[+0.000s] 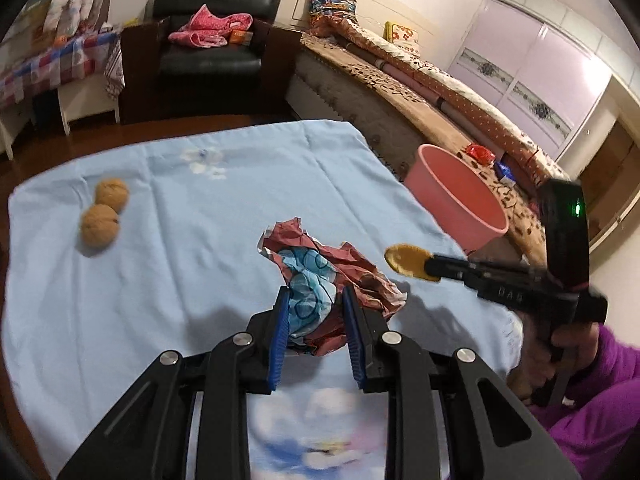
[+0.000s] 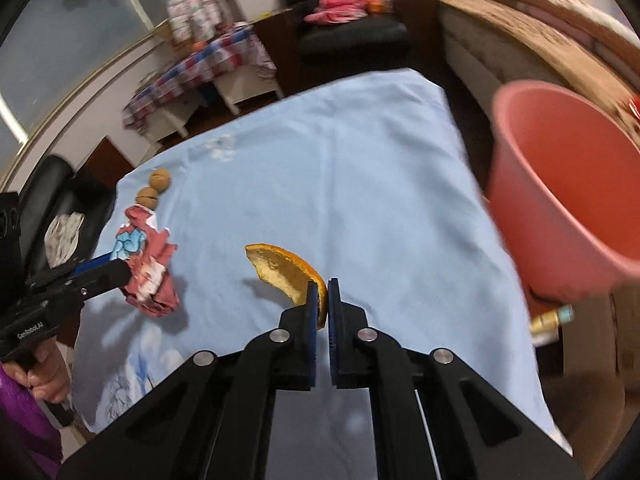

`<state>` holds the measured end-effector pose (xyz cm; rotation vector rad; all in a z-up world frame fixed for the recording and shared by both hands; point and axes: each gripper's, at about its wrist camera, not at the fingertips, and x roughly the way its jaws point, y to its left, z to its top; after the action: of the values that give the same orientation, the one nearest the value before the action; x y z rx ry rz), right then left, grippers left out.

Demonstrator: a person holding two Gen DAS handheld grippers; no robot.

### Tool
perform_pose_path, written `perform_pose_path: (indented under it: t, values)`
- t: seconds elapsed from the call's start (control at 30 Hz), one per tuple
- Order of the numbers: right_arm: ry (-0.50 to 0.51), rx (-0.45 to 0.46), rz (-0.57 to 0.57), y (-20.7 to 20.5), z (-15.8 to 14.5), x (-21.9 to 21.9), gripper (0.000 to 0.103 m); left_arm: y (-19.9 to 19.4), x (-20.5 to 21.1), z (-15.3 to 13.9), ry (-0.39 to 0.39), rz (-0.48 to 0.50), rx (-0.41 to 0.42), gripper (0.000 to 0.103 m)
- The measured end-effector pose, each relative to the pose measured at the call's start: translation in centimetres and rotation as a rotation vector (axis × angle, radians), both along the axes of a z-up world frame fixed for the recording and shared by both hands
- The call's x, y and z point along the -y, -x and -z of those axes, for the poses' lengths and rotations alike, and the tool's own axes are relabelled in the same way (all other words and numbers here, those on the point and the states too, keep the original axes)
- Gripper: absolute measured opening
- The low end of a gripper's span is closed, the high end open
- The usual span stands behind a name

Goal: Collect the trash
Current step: 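Carry the pink wrapper and orange peel over the pink bucket and open both tools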

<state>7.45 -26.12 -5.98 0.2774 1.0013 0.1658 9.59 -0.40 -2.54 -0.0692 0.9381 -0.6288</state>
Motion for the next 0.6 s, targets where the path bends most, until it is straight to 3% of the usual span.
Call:
perform_pose_path:
  t: [0.27, 0.6]
  values:
    - [-0.022, 0.017, 0.028, 3.0, 0.0, 1.6, 0.005, 2.5, 3.6, -1.7, 0.003, -0.017, 0.064, 0.025]
    - [0.031, 0.229, 0.12, 5.1, -5.2, 6.6, 0.005, 3.4, 10.0, -6.4, 0.009, -0.007, 0.167, 0.025]
